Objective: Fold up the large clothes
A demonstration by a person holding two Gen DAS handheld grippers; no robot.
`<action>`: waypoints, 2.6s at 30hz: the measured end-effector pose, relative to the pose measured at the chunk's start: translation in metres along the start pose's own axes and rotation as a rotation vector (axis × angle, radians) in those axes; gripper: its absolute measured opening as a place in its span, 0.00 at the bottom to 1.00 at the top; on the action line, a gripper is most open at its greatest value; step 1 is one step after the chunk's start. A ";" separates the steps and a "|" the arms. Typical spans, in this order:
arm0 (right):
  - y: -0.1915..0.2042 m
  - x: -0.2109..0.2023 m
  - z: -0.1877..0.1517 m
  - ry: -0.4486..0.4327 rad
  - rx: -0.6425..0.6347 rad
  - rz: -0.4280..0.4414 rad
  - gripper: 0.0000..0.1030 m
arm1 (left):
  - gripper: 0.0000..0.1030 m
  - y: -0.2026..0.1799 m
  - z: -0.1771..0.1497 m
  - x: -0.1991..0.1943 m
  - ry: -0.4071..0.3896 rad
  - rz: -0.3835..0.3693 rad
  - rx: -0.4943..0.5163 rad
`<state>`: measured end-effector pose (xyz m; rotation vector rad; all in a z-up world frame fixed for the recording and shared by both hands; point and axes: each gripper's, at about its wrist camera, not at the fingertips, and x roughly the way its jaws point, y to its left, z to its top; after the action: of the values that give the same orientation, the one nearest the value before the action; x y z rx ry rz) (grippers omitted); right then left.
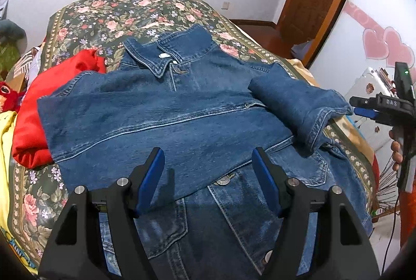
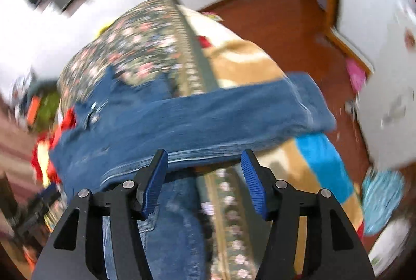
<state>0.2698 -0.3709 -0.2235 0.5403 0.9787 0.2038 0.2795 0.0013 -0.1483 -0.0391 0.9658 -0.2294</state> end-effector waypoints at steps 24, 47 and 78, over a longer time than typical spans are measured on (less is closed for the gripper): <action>0.005 0.003 0.037 -0.118 0.055 0.066 0.11 | 0.67 -0.002 0.005 0.001 0.003 0.026 0.018; 0.298 0.021 -0.057 0.061 -0.567 0.436 0.10 | 0.67 0.075 -0.029 -0.085 -0.119 0.090 -0.115; 0.255 0.023 -0.094 0.176 -0.673 0.236 0.47 | 0.67 0.097 -0.055 -0.077 -0.022 0.064 -0.217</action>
<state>0.2235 -0.1126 -0.1488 0.0146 0.9448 0.7707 0.2091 0.1154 -0.1307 -0.2088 0.9654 -0.0648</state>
